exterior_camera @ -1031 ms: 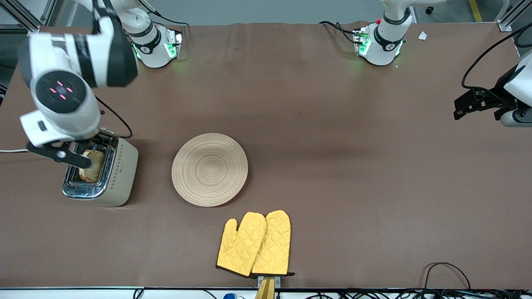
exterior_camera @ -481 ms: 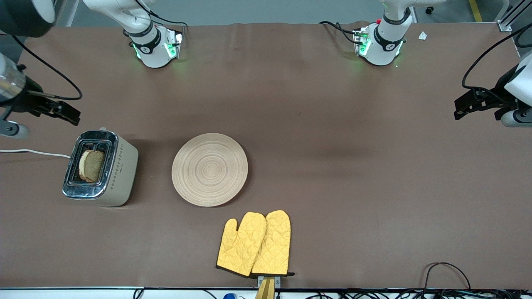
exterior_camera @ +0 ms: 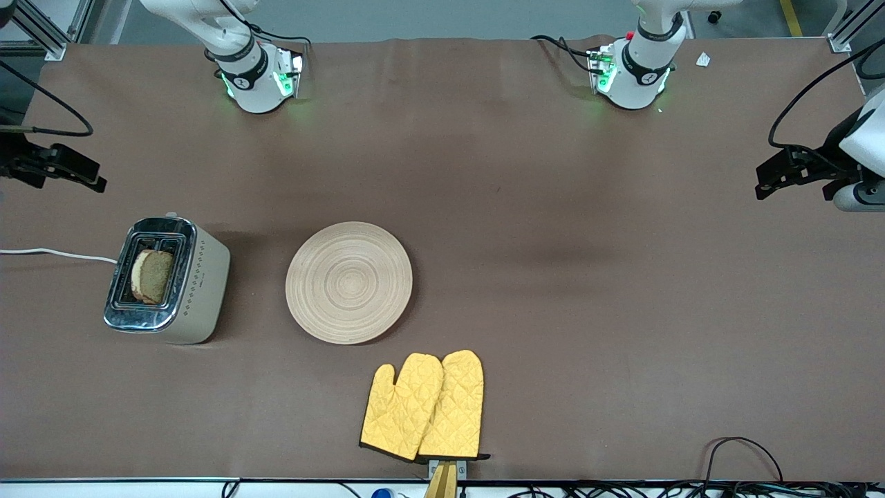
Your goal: Move plate and put bread in toaster
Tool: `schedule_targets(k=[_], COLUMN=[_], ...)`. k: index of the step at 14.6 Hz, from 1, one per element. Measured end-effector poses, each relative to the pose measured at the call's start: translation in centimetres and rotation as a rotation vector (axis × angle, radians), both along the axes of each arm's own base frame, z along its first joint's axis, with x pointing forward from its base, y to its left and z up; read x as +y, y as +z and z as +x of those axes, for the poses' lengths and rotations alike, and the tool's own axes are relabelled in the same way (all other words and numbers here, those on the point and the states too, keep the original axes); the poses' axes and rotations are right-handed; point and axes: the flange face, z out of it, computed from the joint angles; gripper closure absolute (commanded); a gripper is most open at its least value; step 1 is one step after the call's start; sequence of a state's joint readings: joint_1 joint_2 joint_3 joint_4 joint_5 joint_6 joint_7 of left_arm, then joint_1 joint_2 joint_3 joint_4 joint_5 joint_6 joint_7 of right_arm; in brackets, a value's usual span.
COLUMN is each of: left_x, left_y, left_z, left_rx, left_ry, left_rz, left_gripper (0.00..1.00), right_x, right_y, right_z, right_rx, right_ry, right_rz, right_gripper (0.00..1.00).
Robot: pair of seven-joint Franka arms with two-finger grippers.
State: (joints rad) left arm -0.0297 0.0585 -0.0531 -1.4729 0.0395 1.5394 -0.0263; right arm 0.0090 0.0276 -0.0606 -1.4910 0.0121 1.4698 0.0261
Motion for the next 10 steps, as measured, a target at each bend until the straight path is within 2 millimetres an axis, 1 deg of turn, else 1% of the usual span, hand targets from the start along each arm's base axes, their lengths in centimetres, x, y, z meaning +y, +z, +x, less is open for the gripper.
schedule_targets(k=[7,10], left_x=[0.0,0.0], left_y=[0.0,-0.1], left_z=[0.0,0.0], left_rx=[0.001,0.002], left_ry=[0.000,0.000], left_rz=[0.000,0.000], left_gripper=[0.00,0.00], right_x=[-3.0,-3.6], right_y=[0.0,0.0], right_z=[-0.1,-0.1], right_rx=[-0.009,-0.013], right_ry=[-0.011,-0.011], right_rz=[0.023,0.018], right_gripper=[0.00,0.00])
